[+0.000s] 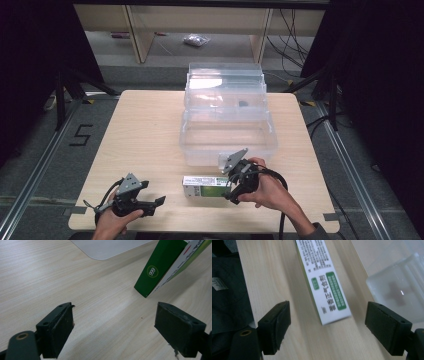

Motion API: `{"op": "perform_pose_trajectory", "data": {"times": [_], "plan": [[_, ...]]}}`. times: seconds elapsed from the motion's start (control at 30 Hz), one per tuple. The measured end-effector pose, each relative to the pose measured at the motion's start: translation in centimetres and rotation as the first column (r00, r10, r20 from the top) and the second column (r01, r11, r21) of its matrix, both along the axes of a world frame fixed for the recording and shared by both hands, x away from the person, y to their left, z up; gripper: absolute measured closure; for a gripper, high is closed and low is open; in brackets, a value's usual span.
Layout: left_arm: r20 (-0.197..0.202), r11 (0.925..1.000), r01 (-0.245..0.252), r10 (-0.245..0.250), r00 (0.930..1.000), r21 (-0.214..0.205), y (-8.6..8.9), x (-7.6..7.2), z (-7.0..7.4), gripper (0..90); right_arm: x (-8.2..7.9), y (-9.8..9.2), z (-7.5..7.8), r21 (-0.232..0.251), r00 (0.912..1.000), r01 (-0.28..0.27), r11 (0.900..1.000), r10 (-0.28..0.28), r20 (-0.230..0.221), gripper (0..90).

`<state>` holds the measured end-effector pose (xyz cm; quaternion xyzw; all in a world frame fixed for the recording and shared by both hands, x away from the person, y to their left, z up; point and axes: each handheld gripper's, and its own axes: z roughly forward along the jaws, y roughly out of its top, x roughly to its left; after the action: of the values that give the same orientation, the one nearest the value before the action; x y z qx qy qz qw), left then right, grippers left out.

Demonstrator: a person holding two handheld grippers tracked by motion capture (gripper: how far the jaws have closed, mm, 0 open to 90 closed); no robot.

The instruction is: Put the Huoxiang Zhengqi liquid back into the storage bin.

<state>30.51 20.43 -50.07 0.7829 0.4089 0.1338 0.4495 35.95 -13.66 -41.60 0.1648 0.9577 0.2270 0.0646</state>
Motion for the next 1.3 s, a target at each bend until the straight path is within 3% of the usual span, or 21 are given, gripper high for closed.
{"op": "perform_pose_trajectory", "data": {"times": [0.23, 0.47, 0.77, 0.8, 0.83, 1.0, 1.03, 1.07, 1.1, 1.13, 1.2, 1.23, 1.3], "plan": [[0.001, 1.0000, -0.002, 0.002, 1.0000, -0.001, 0.0, 0.0, 0.0, 14.7, 0.4, 1.1, -0.1, -0.018, 0.9998, -0.012, 0.9998, 0.011, -0.019, 22.8], [-0.007, 1.0000, -0.002, 0.002, 1.0000, 0.009, 0.1, 0.0, 0.0, 14.7, 1.1, 2.4, -0.6, -0.039, 0.9968, -0.074, 0.9965, 0.073, -0.034, 26.0], [-0.009, 0.9999, -0.007, 0.007, 0.9999, 0.011, 0.1, 0.0, 0.0, 14.7, 1.4, 3.7, -0.9, -0.063, 0.9956, -0.077, 0.9950, 0.074, -0.057, 27.6], [-0.007, 0.9999, -0.004, 0.004, 1.0000, 0.013, 0.1, 0.0, 0.0, 14.7, 1.3, 3.8, -0.9, -0.064, 0.9952, -0.068, 0.9956, 0.063, -0.075, 28.0], [-0.006, 0.9997, 0.002, -0.002, 1.0000, 0.026, 0.2, 0.1, 0.1, 14.7, 1.1, 4.0, -0.8, -0.078, 0.9963, -0.049, 0.9957, 0.044, -0.073, 28.4], [-0.008, 0.9997, -0.003, 0.003, 1.0000, 0.025, 0.2, 0.0, 0.1, 14.7, 1.2, 4.8, -1.0, -0.093, 0.9956, -0.063, 0.9937, 0.056, -0.076, 30.0], [-0.007, 0.9997, -0.002, 0.003, 1.0000, 0.025, 0.3, 0.0, 0.1, 14.8, 1.5, 4.9, -1.2, -0.081, 0.9928, -0.107, 0.9909, 0.103, -0.061, 30.1], [-0.007, 0.9997, -0.002, 0.003, 1.0000, 0.025, 0.3, 0.0, 0.1, 14.7, 1.5, 4.9, -1.2, -0.081, 0.9928, -0.107, 0.9909, 0.103, -0.061, 30.1], [-0.008, 0.9997, -0.002, 0.003, 1.0000, 0.026, 0.3, 0.0, 0.1, 14.7, 1.4, 5.0, -1.1, -0.096, 0.9952, -0.074, 0.9927, 0.067, -0.071, 30.2], [-0.009, 0.9997, -0.005, 0.005, 1.0000, 0.025, 0.3, 0.0, 0.1, 14.7, 1.6, 5.1, -1.3, -0.080, 0.9933, -0.102, 0.9915, 0.097, -0.063, 30.4], [-0.007, 0.9999, -0.013, 0.013, 0.9999, 0.010, 0.1, 0.0, 0.0, 14.7, 1.6, 5.2, -1.4, -0.087, 0.9943, -0.092, 0.9919, 0.087, -0.063, 30.5], [-0.007, 0.9999, -0.014, 0.014, 0.9999, 0.009, 0.1, 0.0, 0.0, 14.7, 1.8, 5.3, -1.5, -0.084, 0.9920, -0.116, 0.9897, 0.111, -0.059, 30.5], [-0.006, 0.9999, -0.016, 0.016, 0.9999, 0.004, 0.1, 0.0, 0.0, 14.8, 1.8, 5.5, -1.6, -0.096, 0.9933, -0.100, 0.9904, 0.093, -0.068, 30.8]]}}
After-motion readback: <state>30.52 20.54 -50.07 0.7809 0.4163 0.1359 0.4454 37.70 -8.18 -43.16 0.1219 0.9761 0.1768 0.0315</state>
